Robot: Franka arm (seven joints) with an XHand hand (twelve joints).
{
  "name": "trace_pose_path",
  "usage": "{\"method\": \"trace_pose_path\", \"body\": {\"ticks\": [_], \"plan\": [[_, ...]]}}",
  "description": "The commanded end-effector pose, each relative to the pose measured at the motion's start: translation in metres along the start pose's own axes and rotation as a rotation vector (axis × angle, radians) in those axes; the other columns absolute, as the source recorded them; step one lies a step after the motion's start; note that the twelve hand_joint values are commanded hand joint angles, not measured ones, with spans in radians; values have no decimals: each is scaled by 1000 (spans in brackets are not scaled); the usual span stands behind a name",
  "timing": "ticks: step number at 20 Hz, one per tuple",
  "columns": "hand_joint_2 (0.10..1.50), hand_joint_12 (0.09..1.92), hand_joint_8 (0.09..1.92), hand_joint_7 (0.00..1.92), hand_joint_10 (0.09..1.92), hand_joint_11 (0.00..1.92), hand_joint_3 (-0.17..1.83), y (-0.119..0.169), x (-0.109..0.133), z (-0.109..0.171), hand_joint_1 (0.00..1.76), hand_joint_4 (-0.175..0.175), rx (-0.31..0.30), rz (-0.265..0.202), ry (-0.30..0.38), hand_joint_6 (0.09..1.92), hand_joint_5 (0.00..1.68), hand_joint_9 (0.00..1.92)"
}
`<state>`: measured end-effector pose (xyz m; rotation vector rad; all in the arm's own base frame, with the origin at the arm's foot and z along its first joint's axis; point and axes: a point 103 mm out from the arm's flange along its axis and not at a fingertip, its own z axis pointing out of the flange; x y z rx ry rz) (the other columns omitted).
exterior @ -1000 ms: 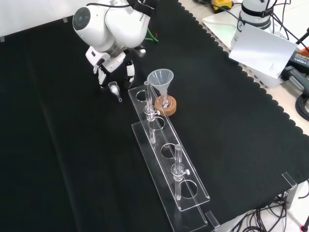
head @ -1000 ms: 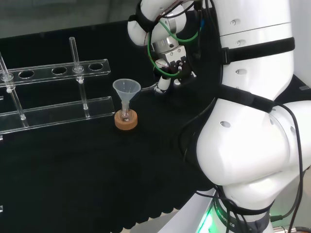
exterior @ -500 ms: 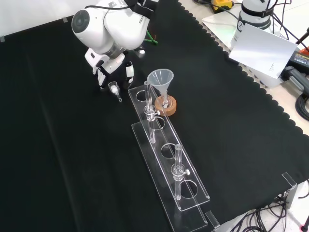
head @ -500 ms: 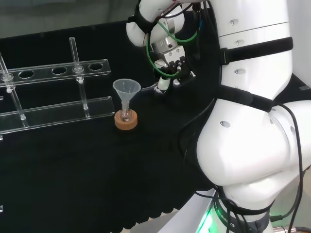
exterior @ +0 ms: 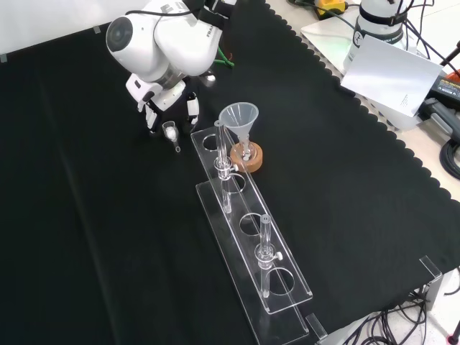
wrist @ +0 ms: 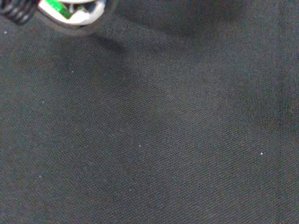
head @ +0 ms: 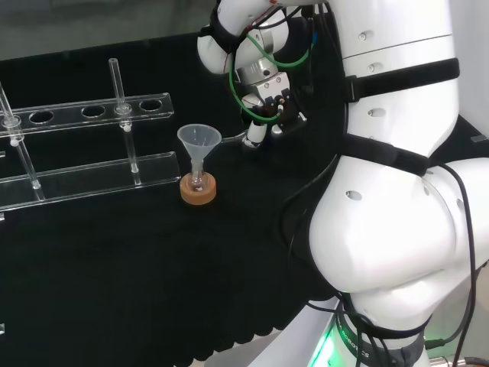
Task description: Pick up the weighing funnel.
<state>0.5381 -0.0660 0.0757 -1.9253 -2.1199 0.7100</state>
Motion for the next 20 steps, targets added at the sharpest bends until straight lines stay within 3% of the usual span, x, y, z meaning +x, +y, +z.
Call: {"method": "trace_pose_path", "body": {"ticks": [1, 20], "plan": [[636, 1253, 768, 736, 525, 613, 569, 1, 0, 2, 882, -19, 8, -1, -1, 794, 805, 959], [646, 1249, 761, 744, 516, 622, 583, 7, 0, 7, 882, -12, 17, -10, 12, 786, 831, 968]]}}
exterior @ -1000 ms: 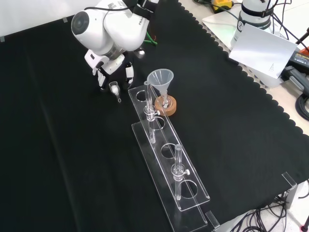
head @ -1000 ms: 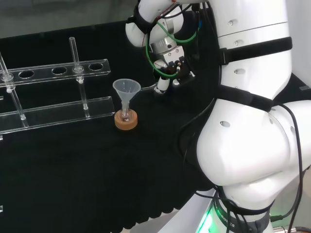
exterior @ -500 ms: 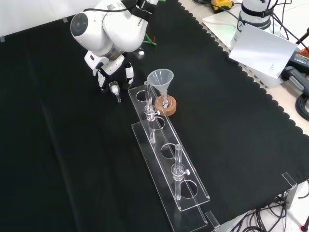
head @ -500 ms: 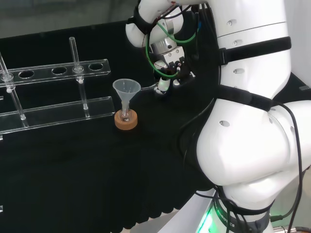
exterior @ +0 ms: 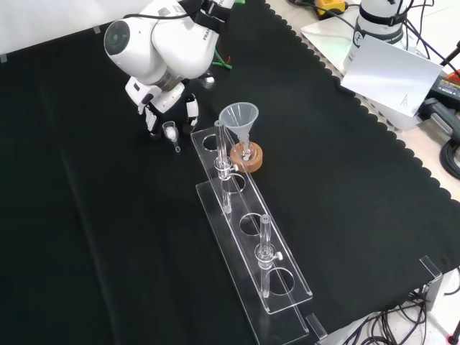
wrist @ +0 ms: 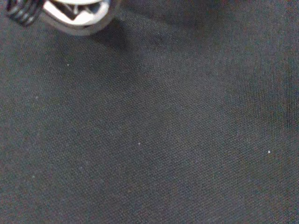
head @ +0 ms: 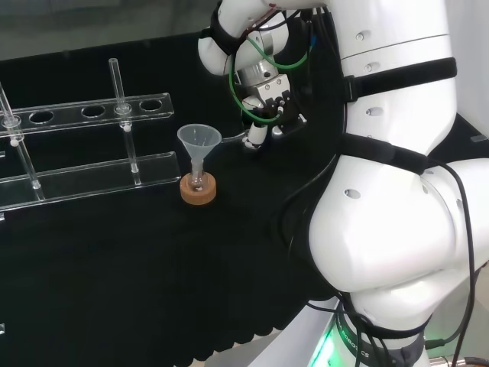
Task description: Pick up the weighing funnel.
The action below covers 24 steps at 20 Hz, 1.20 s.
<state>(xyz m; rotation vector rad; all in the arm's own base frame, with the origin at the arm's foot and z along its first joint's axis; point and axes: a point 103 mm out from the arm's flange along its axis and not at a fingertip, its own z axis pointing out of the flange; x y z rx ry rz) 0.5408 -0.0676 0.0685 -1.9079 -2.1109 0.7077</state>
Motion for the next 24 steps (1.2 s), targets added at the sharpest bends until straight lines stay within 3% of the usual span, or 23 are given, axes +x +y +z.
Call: {"method": "trace_pose_path", "body": {"ticks": [1, 4, 6, 7, 9, 15, 24], "plan": [[647, 1248, 761, 744, 516, 622, 584, 1, 1, 1, 882, -12, 5, -1, 2, 785, 832, 969], [654, 1247, 760, 746, 514, 624, 589, 2, 1, 1, 880, -5, 4, 3, -3, 777, 877, 973], [811, 1248, 757, 759, 509, 630, 419, 2, 2, -1, 990, 113, 4, 10, -11, 829, 1022, 988], [853, 1245, 752, 770, 504, 634, 363, 2, 3, -1, 1024, 144, 4, 11, -12, 826, 1069, 998], [854, 1232, 729, 795, 482, 646, 376, 1, 2, -2, 1057, 169, 4, 14, -13, 822, 1118, 1025], [706, 1205, 693, 875, 430, 691, 663, 2, 0, -2, 1087, 175, 27, 30, -6, 880, 1156, 1101], [637, 1090, 577, 1075, 313, 851, 732, -7, -11, -11, 1114, 175, -13, 32, 61, 775, 1236, 1281]]}}
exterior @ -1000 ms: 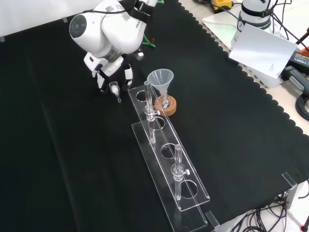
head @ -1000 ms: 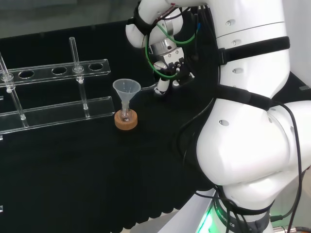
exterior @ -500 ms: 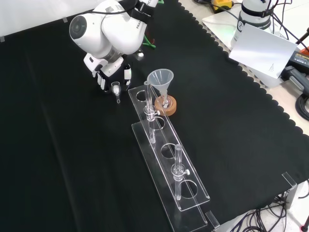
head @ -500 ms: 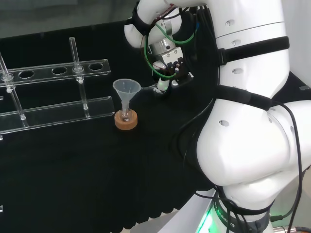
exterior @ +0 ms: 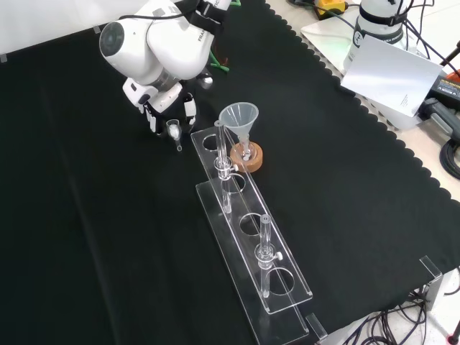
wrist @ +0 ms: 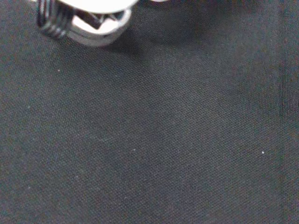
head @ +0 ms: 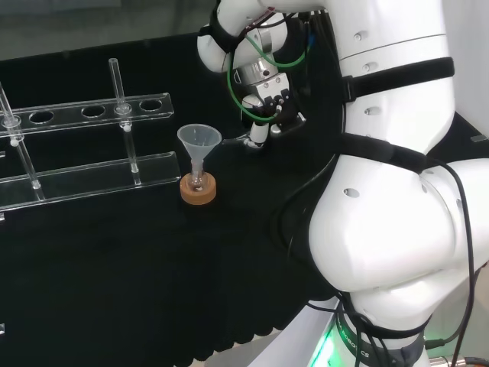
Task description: Pick up the weighing funnel.
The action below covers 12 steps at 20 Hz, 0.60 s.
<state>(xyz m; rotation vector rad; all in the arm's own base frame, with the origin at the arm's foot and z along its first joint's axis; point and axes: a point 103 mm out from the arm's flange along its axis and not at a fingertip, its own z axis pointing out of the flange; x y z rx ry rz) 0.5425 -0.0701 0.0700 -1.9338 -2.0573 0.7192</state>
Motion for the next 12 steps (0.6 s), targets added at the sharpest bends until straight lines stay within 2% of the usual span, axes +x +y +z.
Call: {"method": "trace_pose_path", "body": {"ticks": [1, 6, 12], "plan": [[635, 1084, 573, 1080, 306, 861, 732, -10, -10, -13, 1115, 175, -41, -2, 50, 770, 1239, 1288], [632, 994, 555, 1090, 239, 980, 727, -23, -20, -26, 1120, 175, -72, 1, 64, 744, 1253, 1342], [629, 952, 553, 1095, 207, 1027, 727, -42, -32, -39, 1122, 175, -84, 24, 61, 735, 1258, 1369]]}}
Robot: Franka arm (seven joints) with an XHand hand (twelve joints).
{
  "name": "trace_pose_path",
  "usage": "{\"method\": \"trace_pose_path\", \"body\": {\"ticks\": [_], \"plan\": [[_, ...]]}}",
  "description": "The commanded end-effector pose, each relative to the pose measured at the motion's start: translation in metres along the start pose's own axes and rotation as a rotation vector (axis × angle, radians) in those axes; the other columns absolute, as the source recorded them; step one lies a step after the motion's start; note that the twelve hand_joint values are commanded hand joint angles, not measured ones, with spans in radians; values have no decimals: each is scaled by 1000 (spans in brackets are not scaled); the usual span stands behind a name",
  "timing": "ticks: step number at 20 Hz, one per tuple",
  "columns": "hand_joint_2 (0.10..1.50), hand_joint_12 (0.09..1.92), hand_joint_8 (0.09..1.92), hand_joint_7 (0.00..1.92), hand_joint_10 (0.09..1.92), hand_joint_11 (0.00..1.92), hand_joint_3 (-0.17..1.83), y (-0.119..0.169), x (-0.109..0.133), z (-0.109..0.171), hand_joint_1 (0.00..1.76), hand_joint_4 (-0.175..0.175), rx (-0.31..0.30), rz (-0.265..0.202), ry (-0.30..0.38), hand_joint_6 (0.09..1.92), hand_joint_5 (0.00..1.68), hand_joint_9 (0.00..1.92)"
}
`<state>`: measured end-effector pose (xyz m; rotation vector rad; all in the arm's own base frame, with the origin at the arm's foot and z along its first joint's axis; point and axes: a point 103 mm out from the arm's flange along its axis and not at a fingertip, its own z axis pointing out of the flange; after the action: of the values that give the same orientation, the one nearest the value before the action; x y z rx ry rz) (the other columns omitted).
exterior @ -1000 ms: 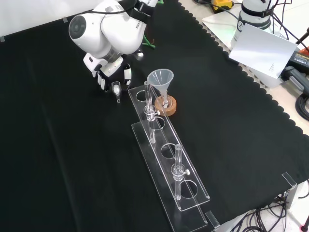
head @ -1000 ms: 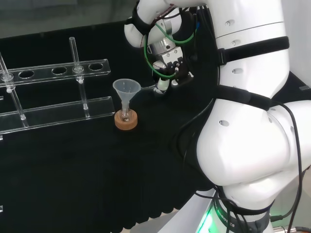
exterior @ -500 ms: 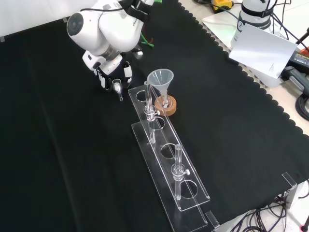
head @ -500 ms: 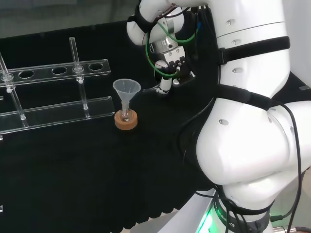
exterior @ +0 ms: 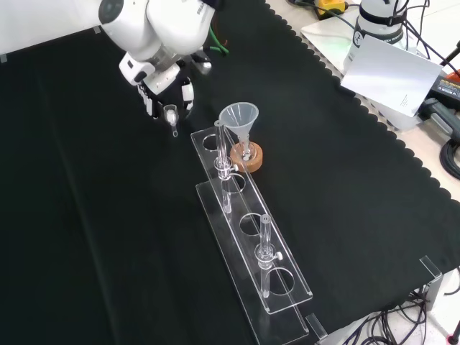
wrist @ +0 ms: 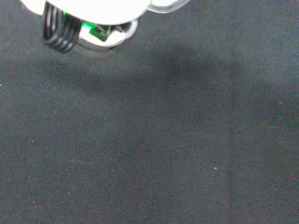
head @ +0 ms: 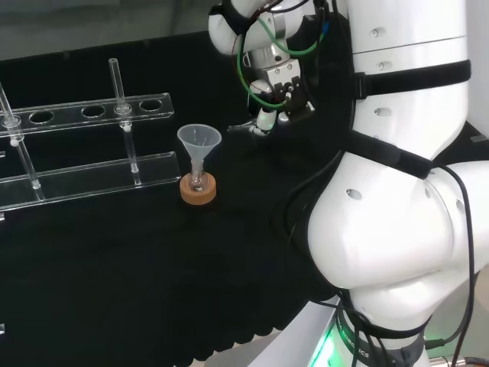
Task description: Pick up the weighing funnel.
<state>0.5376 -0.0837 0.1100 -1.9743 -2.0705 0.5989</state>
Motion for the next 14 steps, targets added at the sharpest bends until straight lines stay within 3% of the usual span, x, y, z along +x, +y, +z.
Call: {"method": "trace_pose_path", "body": {"ticks": [1, 14], "plan": [[629, 951, 553, 1096, 205, 1029, 727, -22, -15, -15, 1122, 175, -19, 23, 7, 735, 1259, 1371], [620, 918, 543, 1121, 176, 1081, 734, -83, -26, -51, 1126, 175, -44, 95, -36, 719, 1270, 1414]]}}
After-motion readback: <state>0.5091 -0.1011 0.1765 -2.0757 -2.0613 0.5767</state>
